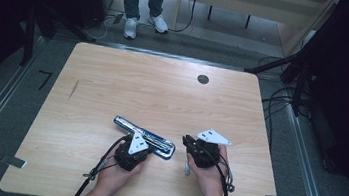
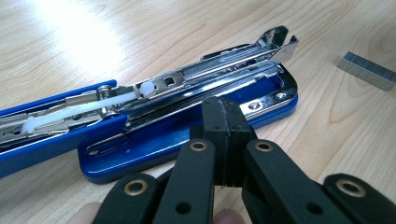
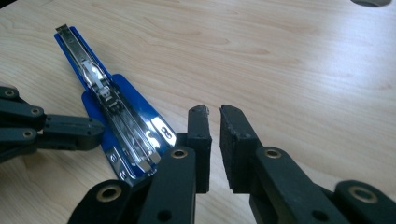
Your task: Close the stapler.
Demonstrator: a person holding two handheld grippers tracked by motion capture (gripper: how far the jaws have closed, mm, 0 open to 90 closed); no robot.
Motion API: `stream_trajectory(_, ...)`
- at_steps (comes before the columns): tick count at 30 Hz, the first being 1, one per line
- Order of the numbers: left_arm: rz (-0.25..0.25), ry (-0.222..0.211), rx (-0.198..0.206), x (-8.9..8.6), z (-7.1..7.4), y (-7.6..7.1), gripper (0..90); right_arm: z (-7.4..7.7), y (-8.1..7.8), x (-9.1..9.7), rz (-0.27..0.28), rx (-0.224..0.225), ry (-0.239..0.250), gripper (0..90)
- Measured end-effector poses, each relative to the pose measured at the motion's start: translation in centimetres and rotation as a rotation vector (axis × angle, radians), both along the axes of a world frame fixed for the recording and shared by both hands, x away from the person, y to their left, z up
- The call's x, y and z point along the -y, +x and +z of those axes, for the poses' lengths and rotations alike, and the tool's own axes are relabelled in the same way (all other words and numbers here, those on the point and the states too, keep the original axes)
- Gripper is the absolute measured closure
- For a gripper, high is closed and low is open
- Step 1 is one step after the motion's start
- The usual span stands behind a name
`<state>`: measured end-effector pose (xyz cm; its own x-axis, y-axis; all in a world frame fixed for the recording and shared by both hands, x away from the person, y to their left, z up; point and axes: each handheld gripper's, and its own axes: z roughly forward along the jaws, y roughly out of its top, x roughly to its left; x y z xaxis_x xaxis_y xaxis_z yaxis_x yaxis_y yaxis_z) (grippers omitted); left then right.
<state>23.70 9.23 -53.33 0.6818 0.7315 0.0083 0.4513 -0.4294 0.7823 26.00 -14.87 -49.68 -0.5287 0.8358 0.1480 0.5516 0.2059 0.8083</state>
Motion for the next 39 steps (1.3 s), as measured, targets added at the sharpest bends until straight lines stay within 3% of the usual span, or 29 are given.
stream_trajectory(7, -0.012, 0.008, 0.0, 0.0, 0.0, 0.0, 90.0, -1.0, -0.8, 1.0, -0.031, -0.016, -0.002, 80.9)
stream_trajectory(9, -0.024, 0.042, -0.038, 0.3, -0.2, 0.1, 90.0, -1.2, -1.1, 1.3, -0.044, -0.023, 0.0, 80.1)
stream_trajectory(12, -0.002, 0.097, 0.017, 0.7, -0.2, -0.3, 90.0, -1.5, -1.4, 1.7, -0.058, -0.028, 0.001, 78.8)
stream_trajectory(16, -0.002, 0.059, -0.012, 0.4, -0.1, -0.1, 90.0, -1.8, -2.0, 2.1, -0.07, -0.034, 0.001, 78.2)
stream_trajectory(18, -0.001, 0.055, -0.015, 0.3, -0.1, 0.0, 90.0, -1.9, -2.2, 2.2, -0.07, -0.036, 0.0, 78.1)
stream_trajectory(24, -0.001, -0.017, -0.021, -0.2, 0.0, 0.2, 90.0, -2.6, -3.4, 2.4, -0.085, -0.059, 0.005, 75.6)
stream_trajectory(33, 0.015, -0.063, -0.019, -0.5, 0.1, 0.4, 90.0, -3.2, -5.2, 2.3, -0.11, -0.094, -0.007, 70.7)
stream_trajectory(39, 0.017, -0.064, -0.028, -0.5, 0.1, 0.5, 90.0, -3.6, -6.2, 2.1, -0.115, -0.115, -0.008, 68.0)
